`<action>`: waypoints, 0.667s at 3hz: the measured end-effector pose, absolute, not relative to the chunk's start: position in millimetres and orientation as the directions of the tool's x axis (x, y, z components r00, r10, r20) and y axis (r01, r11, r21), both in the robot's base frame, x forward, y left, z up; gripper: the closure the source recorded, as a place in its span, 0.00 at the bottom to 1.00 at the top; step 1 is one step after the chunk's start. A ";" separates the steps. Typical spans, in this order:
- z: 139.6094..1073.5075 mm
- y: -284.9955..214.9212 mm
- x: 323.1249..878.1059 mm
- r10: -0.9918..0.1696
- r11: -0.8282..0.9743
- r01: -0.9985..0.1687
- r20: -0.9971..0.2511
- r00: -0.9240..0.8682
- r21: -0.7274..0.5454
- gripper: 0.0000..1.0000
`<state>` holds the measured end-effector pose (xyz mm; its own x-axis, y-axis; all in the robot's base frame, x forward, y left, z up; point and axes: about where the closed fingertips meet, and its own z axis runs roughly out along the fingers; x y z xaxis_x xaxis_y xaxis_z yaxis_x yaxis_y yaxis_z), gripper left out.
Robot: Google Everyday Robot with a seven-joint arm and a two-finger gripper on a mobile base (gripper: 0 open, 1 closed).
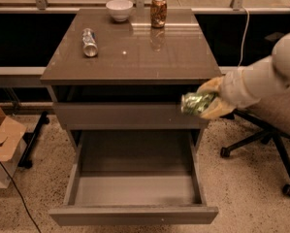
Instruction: Pick green can from middle drawer and place on counter
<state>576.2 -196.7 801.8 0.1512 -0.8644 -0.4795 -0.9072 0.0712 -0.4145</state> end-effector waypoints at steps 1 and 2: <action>913.4 -205.1 602.1 -0.907 -0.009 -0.818 -0.339 0.248 -0.575 1.00; 976.5 -206.5 619.3 -0.913 -0.021 -0.752 -0.295 0.284 -0.659 1.00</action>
Offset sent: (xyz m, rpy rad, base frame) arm 0.0246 -0.0080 0.1064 -0.1126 -0.1723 0.0248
